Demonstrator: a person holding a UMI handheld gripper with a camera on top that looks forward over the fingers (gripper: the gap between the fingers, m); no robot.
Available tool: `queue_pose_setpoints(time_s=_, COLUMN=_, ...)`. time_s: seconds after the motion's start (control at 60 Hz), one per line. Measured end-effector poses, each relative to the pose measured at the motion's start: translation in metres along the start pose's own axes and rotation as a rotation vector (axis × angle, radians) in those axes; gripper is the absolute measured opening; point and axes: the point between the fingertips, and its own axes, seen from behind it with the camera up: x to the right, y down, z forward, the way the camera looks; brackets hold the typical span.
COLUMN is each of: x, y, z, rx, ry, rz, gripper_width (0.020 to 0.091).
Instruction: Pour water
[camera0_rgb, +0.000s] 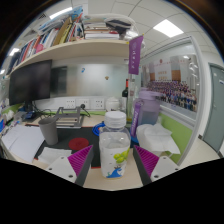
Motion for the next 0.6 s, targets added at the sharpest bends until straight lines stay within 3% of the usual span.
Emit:
queue_pose_setpoints(time_s=0.117, x=-0.003, y=0.003, z=0.019, rx=0.024, ry=-0.038, rz=0.013, gripper_width=0.0716)
queue_pose_setpoints(time_s=0.2, x=-0.003, y=0.006, z=0.027, rx=0.036, ry=-0.047, rz=0.007, gripper_width=0.0530)
queue_pose_setpoints(time_s=0.3, x=0.000, y=0.004, z=0.031, rx=0.064, ry=-0.034, rz=0.011, gripper_width=0.0496)
queue_pose_setpoints(time_s=0.6, x=0.002, y=0.004, z=0.035, rx=0.017, ry=0.001, rz=-0.030, gripper_width=0.0371)
